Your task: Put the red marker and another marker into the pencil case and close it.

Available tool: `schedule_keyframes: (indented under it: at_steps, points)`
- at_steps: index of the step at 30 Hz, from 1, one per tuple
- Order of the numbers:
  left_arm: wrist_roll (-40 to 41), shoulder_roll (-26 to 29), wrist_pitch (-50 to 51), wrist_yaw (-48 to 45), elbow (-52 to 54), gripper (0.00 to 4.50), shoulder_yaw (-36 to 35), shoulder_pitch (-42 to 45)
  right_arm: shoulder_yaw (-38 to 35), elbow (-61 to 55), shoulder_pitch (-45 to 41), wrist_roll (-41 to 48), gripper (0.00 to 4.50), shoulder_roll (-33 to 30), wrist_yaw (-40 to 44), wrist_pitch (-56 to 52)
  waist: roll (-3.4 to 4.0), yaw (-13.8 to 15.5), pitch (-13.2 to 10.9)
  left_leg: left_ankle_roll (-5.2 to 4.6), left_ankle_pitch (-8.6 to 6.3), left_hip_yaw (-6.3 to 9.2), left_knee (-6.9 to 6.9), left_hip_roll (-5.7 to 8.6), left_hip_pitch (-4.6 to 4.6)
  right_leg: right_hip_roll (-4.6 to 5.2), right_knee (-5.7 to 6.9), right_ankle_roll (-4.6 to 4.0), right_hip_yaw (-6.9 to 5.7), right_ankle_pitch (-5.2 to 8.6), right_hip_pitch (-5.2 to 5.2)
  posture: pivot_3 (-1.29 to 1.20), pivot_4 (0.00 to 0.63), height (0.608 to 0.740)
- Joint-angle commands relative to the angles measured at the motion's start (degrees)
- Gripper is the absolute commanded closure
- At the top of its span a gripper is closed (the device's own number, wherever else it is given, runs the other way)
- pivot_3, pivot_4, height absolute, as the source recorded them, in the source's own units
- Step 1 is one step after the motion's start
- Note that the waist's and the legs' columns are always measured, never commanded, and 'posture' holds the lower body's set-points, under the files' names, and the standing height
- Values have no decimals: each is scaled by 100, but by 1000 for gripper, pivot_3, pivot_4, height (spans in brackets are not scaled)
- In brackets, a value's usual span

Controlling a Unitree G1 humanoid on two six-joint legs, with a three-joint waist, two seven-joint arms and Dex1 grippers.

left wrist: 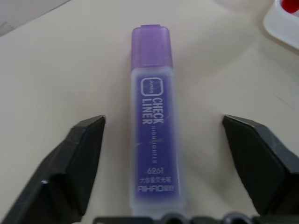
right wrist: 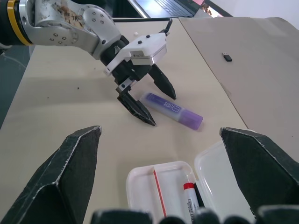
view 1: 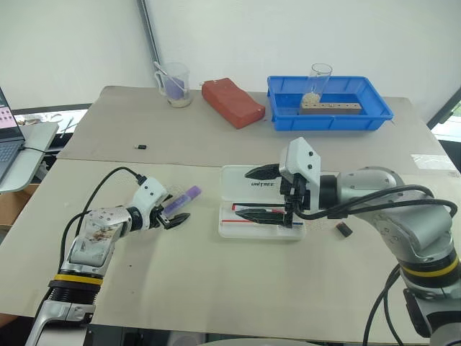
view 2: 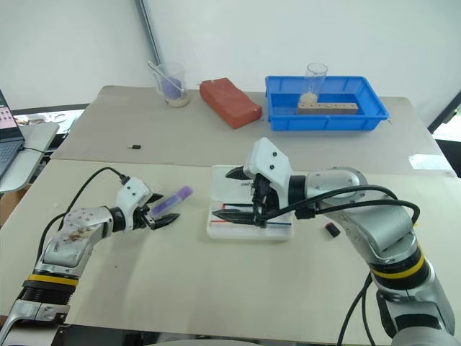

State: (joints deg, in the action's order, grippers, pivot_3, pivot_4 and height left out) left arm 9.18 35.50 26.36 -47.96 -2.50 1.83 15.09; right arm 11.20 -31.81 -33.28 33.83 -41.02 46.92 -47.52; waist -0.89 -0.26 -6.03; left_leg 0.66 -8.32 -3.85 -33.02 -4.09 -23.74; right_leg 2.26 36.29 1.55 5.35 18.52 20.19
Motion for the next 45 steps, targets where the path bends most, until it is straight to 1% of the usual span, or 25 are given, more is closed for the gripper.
schedule_keyframes:
  at_steps: [1,2,3,5,7,9,12,14,16,19,21,26,31,39,45]
  points:
    - [120,18,124,14,-30,1754,-119,-34,-51,-1,-119,-115,0,-1,108,216,0,-7,0,0,0,0,0,0,-2,-1,4,-1,1,0,-2,0,150,740]
    - [166,44,139,-12,34,2134,-154,-50,-82,11,-121,-101,0,11,118,201,0,-12,0,0,0,0,0,0,-2,-1,8,-1,2,0,-3,0,150,740]
    - [192,66,142,-27,77,2661,-172,-58,-101,19,-122,-99,0,17,129,196,0,-26,0,0,0,0,0,0,-2,-1,12,-1,3,0,-3,0,150,740]
    - [224,159,92,-87,237,3573,-205,-53,-133,46,-103,-122,0,8,132,205,0,-41,0,0,0,0,1,0,-2,-1,16,-2,3,1,-2,0,150,740]
    - [299,221,41,-190,426,3560,-227,-41,-148,62,-63,-155,0,-19,143,224,-2,-47,-1,0,0,0,3,1,-2,-1,16,-2,4,1,0,0,150,740]
    - [468,350,150,-393,947,3560,-202,-66,-184,46,91,-204,0,-132,191,262,-8,-39,-5,0,0,0,4,1,-4,-1,17,-3,3,2,3,0,150,740]
    - [705,731,263,-904,2019,3560,23,-285,-250,-59,564,-362,0,-521,409,470,-13,-21,-7,1,0,-1,6,2,-6,4,2,-4,1,2,-1,0,150,740]
    - [935,868,339,-1148,2555,3560,115,-225,-377,-128,876,-378,0,-750,508,539,-13,-7,-7,1,0,-4,9,8,-5,17,-6,-4,0,2,-4,0,150,740]
    - [929,824,194,-1274,2740,3560,373,79,-511,-147,1176,-419,0,-955,561,609,-7,-5,-6,1,0,-7,9,11,-4,20,-7,-3,3,2,-8,0,150,740]
    - [698,636,-47,-1478,2678,3560,1028,584,-609,-32,1629,-743,0,-1266,656,956,-7,27,-6,0,0,-3,8,13,-2,15,-6,-3,0,2,-8,0,150,740]
    - [286,453,-416,-1467,2360,3560,1500,857,-726,21,1799,-791,0,-1335,629,1016,-6,28,-6,-1,1,0,4,16,-1,13,-9,-2,2,2,-11,0,150,740]
    - [-294,186,-1113,-1564,1586,3560,2128,1112,-1033,-5,2130,-808,0,-1354,511,954,-10,-23,-8,-6,0,9,2,18,-5,-3,-9,-1,17,3,-9,0,150,740]
    - [-431,-39,-1400,-1606,1006,3560,2154,1328,-1320,-192,2422,-742,0,-1305,349,817,-11,-26,-10,-7,0,19,-2,17,-6,-9,-5,0,14,3,-10,0,150,740]
    - [-492,-216,-1419,-1617,828,3560,2150,1396,-1537,-474,2713,-640,0,-1228,128,603,-10,-10,-10,-7,0,20,-6,17,-6,-8,-6,2,13,3,-13,0,150,740]
    - [-573,-339,-1416,-1501,765,3560,2176,1322,-1502,-427,2602,-661,0,-1131,47,587,-11,-16,-10,-7,0,21,-8,18,-6,-8,-4,3,13,3,-14,0,150,740]
